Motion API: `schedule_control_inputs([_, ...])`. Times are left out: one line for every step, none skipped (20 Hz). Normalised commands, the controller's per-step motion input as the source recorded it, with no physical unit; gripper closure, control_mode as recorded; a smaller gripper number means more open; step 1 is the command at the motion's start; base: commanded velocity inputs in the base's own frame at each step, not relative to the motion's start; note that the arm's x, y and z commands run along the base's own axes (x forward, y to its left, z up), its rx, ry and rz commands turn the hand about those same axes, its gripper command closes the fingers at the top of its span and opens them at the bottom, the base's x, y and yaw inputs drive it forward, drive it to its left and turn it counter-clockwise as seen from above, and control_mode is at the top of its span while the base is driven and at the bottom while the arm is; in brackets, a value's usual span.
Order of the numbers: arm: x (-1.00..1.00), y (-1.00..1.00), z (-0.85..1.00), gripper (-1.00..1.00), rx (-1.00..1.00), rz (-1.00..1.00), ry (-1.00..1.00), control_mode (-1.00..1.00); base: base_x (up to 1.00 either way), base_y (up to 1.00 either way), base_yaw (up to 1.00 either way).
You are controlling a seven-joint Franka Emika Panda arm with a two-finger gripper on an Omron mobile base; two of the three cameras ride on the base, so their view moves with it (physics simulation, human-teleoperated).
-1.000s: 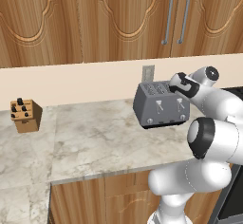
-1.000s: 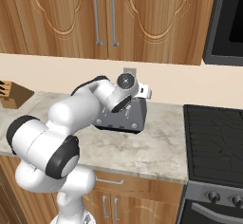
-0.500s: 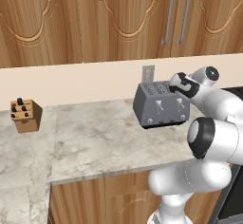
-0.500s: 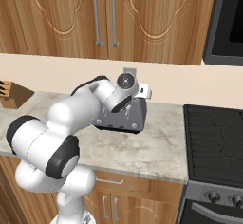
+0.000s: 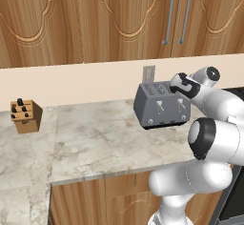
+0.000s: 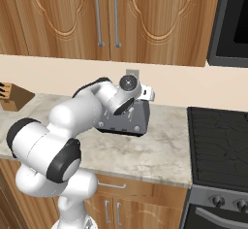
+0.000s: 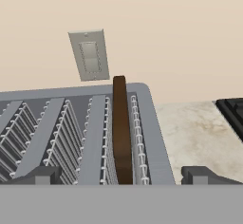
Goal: Start the toaster. Once the lever pops up, take the bread to the plate on the dining counter.
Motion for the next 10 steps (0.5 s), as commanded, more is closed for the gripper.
schedule_control_inputs([0.00,0.00,0.00,-1.00,0.00,0.00,0.00,-1.00,0.00,0.00,0.00])
schedule_control_inputs([0.00,0.00,0.00,-1.00,0.00,0.00,0.00,-1.00,0.00,0.00,0.00])
schedule_control_inputs([0.00,0.00,0.00,-1.00,0.00,0.00,0.00,-1.00,0.00,0.00,0.00])
schedule_control_inputs([0.00,0.00,0.00,-1.00,0.00,0.00,0.00,-1.00,0.00,0.00,0.00])
schedule_control_inputs([0.00,0.00,0.00,-1.00,0.00,0.00,0.00,-1.00,0.00,0.00,0.00])
schedule_control_inputs([0.00,0.00,0.00,-1.00,0.00,0.00,0.00,-1.00,0.00,0.00,0.00])
schedule_control_inputs([0.00,0.00,0.00,-1.00,0.00,0.00,0.00,-1.00,0.00,0.00,0.00])
schedule_control_inputs([0.00,0.00,0.00,-1.00,0.00,0.00,0.00,-1.00,0.00,0.00,0.00])
schedule_control_inputs([0.00,0.00,0.00,-1.00,0.00,0.00,0.00,-1.00,0.00,0.00,0.00])
schedule_control_inputs([0.00,0.00,0.00,-1.00,0.00,0.00,0.00,-1.00,0.00,0.00,0.00])
